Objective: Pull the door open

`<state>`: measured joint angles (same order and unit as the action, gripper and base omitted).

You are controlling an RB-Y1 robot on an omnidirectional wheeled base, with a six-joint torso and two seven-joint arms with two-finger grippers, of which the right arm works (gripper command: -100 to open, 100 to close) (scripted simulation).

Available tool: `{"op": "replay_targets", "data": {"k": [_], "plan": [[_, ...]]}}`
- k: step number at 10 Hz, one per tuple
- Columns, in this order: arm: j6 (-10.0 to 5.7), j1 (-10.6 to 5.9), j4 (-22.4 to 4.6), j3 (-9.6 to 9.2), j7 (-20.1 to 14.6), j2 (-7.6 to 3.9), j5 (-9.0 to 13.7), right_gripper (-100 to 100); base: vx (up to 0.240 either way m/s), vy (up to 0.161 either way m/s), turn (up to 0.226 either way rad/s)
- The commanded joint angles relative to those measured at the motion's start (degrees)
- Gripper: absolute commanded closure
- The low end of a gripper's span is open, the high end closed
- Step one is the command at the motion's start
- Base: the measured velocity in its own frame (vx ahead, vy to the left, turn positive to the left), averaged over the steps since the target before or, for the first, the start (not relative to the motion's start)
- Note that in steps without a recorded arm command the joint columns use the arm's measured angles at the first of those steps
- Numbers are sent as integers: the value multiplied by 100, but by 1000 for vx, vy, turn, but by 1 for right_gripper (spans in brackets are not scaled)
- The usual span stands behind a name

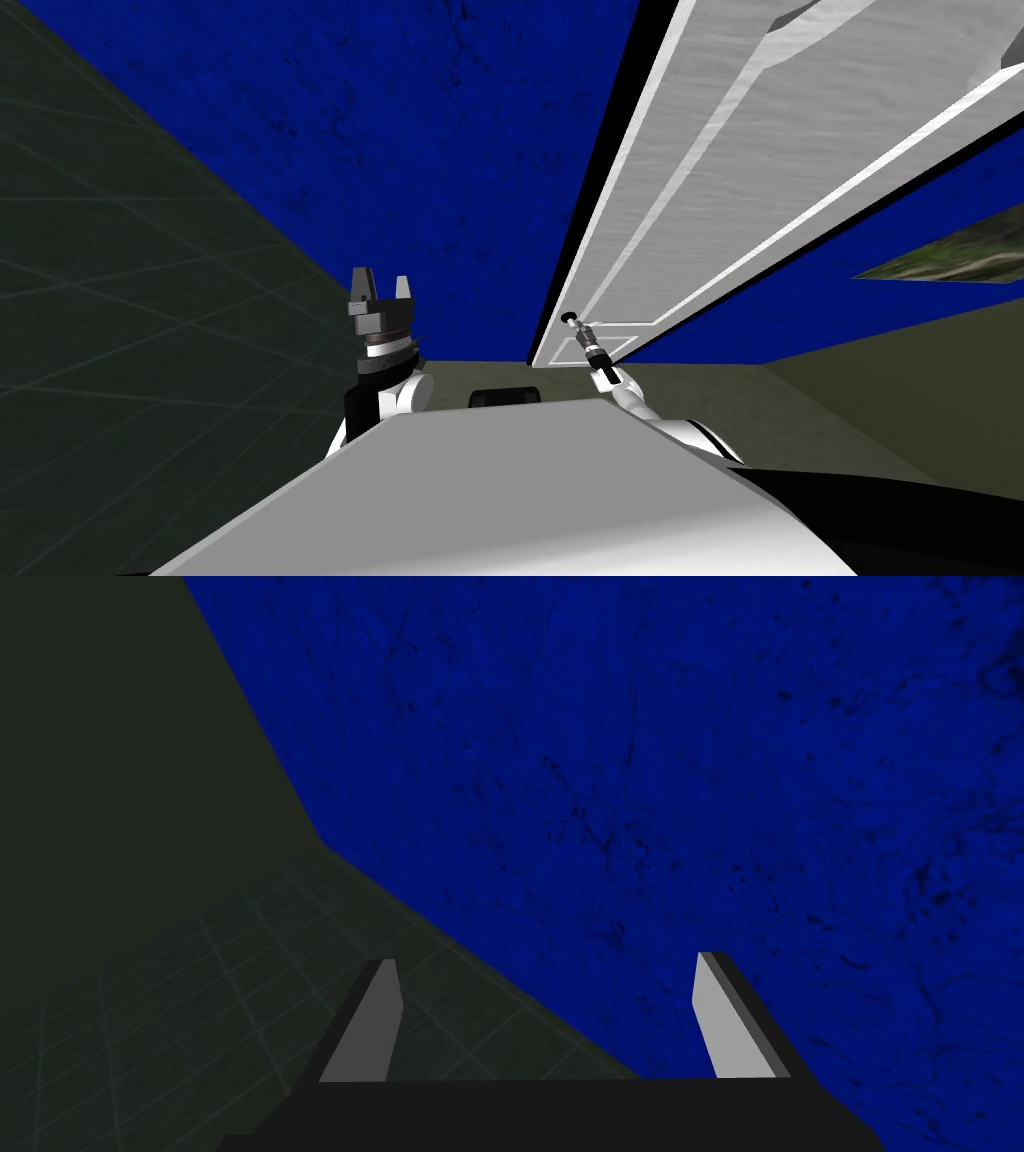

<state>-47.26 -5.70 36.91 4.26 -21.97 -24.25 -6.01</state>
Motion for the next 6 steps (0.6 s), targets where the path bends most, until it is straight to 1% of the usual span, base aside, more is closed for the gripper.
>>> {"op": "replay_targets", "data": {"k": [1,2,3,6], "plan": [[-149,120,15,-65,-114,-76,-51,100,-183,-80,145],[-275,190,10,-102,-198,-142,-82,100,-189,-87,135],[-339,226,8,-122,-240,-175,-98,100,-188,-66,99],[-674,413,-5,-222,-463,-351,-181,100,-183,-87,139]]}}
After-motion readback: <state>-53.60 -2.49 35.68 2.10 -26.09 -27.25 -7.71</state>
